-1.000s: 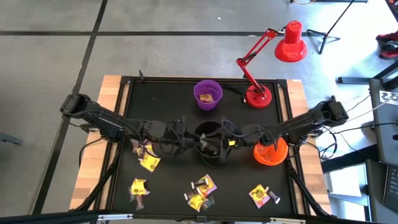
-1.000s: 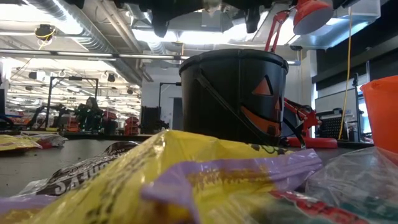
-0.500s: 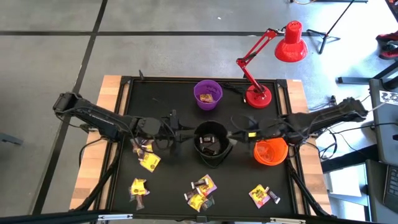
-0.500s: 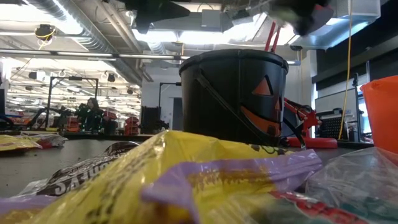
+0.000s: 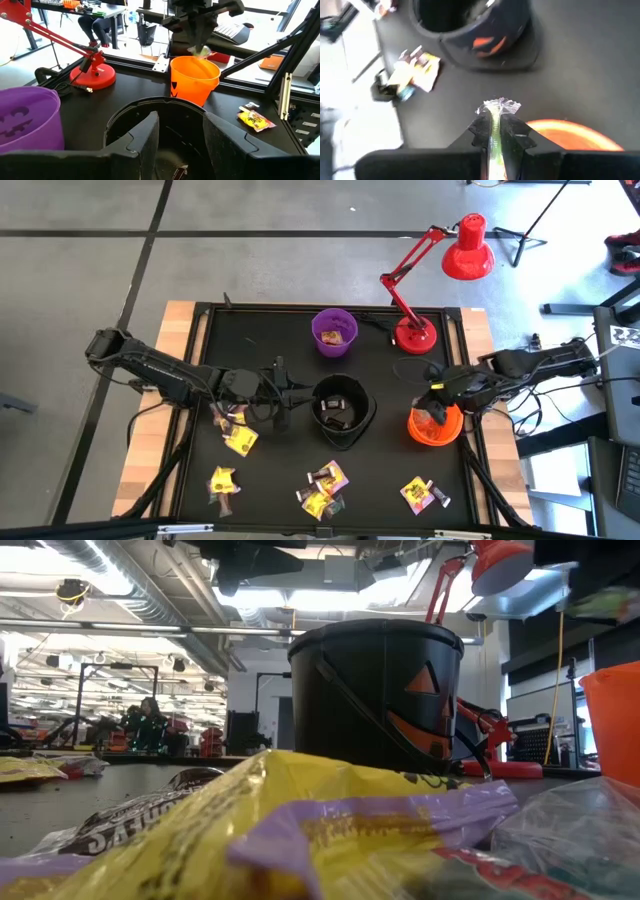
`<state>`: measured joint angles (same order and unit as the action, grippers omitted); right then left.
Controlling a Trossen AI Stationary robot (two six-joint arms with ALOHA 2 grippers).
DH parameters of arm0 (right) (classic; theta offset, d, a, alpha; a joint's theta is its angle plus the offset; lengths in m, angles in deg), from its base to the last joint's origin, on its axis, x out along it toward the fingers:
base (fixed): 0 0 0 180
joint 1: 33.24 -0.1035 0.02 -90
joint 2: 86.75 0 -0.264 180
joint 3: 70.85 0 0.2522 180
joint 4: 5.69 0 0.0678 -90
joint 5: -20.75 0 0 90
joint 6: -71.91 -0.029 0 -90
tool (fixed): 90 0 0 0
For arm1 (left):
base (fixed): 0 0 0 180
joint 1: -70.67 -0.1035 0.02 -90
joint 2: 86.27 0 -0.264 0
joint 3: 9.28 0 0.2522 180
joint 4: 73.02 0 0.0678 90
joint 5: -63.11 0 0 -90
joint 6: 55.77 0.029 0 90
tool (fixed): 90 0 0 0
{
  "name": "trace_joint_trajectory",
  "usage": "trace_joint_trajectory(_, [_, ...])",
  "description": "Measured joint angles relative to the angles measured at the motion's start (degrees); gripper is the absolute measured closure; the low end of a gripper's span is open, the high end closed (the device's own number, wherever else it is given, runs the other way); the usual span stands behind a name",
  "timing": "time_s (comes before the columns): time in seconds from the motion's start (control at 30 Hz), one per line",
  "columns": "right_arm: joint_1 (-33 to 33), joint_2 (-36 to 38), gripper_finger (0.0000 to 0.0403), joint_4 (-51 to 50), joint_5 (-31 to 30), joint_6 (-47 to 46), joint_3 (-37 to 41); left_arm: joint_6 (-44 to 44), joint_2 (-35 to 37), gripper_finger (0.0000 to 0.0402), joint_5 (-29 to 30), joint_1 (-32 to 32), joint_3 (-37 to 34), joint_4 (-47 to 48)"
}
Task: Sort candy
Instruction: Put the green gummy into the orange bucket
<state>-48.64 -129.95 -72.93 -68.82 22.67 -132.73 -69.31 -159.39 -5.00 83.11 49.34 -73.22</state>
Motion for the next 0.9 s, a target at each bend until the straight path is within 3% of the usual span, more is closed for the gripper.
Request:
trace_joint_trajectory(0.37, [0.01,1.45,0.0377,-13.03,3.78,-0.09,0.00,-1.14,0.00,0.0257,1.46,0.00,0.00,1.52])
trace_joint_trajectory(0.5, [0.04,1.43,0.0377,-15.96,6.37,-4.43,0.00,-1.14,0.00,0.0257,1.65,0.00,0.00,1.84])
trace_joint_trajectory(0.9, [0.04,1.34,0.0377,-15.08,7.16,-8.93,0.00,-3.18,-0.02,0.0257,12.80,-0.07,0.00,4.14])
